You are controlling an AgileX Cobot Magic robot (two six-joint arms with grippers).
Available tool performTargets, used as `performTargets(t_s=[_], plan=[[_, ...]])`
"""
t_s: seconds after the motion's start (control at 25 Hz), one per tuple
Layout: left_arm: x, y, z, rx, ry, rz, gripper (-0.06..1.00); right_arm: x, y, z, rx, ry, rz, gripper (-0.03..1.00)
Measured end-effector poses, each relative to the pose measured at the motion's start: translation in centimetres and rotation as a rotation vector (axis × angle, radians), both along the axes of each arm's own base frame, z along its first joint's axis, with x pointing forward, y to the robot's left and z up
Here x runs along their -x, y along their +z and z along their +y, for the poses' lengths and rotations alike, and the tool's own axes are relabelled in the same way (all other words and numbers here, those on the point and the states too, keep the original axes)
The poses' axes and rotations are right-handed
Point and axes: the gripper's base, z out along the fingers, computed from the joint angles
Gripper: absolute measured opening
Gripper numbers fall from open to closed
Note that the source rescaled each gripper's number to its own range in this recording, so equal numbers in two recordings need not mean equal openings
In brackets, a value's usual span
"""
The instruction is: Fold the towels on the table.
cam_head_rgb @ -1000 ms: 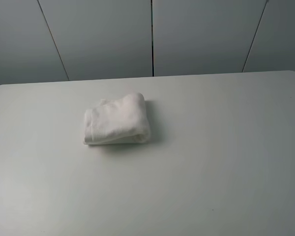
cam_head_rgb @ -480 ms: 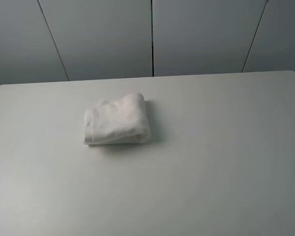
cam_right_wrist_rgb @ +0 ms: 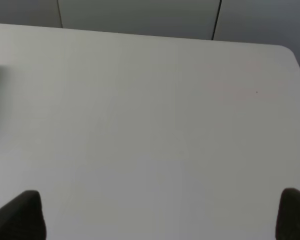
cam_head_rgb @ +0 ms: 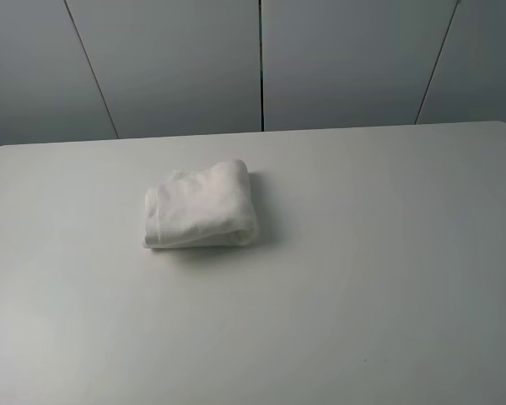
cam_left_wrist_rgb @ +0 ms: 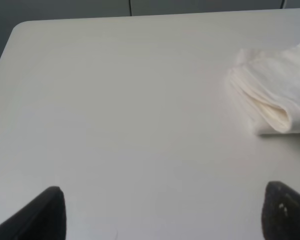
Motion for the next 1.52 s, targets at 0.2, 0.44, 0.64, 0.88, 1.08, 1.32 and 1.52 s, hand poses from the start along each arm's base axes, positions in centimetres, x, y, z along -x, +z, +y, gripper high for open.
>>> performTargets(t_s=[0.2, 0.44, 0.64, 0.88, 1.08, 1.32, 1.52], plan=[[-0.01, -0.02, 0.01, -0.001, 0.001, 0.001, 1.00, 0.00, 0.00, 0.08, 0.001, 0.011, 0.000, 1.00], [-0.01, -0.02, 0.01, -0.001, 0.001, 0.001, 1.00, 0.00, 0.00, 0.08, 0.003, 0.012, 0.000, 1.00], [-0.01, -0.02, 0.01, -0.001, 0.001, 0.001, 1.00, 0.00, 0.00, 0.08, 0.003, 0.012, 0.000, 1.00], [-0.01, -0.02, 0.02, -0.002, 0.001, 0.001, 1.00, 0.00, 0.00, 0.08, 0.003, 0.012, 0.000, 1.00], [-0.01, -0.02, 0.02, -0.002, 0.001, 0.001, 1.00, 0.00, 0.00, 0.08, 0.003, 0.012, 0.000, 1.00], [-0.01, -0.02, 0.02, -0.002, 0.001, 0.001, 1.00, 0.00, 0.00, 0.08, 0.003, 0.012, 0.000, 1.00], [-0.01, -0.02, 0.02, -0.002, 0.001, 0.001, 1.00, 0.00, 0.00, 0.08, 0.003, 0.012, 0.000, 1.00]])
